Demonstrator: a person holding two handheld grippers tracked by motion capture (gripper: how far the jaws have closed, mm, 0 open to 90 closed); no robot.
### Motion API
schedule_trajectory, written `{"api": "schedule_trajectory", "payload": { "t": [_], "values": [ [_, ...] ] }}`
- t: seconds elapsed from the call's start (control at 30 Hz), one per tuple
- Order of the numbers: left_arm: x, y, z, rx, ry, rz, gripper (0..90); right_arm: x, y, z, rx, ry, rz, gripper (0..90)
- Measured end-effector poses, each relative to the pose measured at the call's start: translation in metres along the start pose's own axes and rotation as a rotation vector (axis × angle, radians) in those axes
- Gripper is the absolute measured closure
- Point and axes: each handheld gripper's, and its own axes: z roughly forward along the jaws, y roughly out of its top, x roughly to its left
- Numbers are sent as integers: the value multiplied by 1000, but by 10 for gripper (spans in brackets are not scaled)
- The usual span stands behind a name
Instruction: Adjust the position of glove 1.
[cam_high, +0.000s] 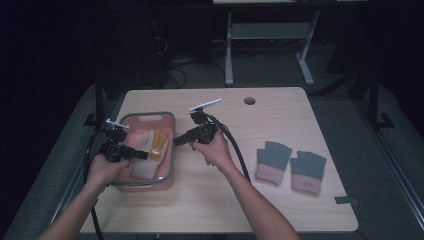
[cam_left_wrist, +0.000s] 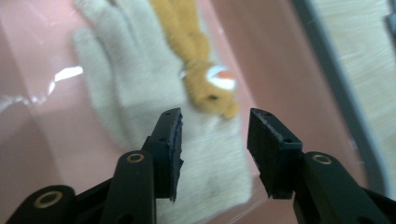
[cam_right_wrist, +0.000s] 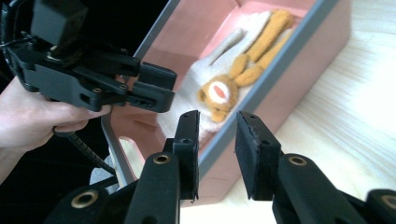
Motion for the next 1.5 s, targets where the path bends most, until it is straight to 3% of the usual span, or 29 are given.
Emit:
{"api": "schedule_trajectory", "payload": {
  "t": [0.2,0.8,1.5],
  "values": [
    [-12,4,-5,-37,-39,9,512,-7,-4,-14,-22,-5,10,671],
    [-57,21,-12,-107,-103,80,445,-26,-22,-60,-76,-48,27,605],
    [-104,31,10,-136,-187,169,370,-49,-51,-104,-115,-97,66,538]
  ]
}}
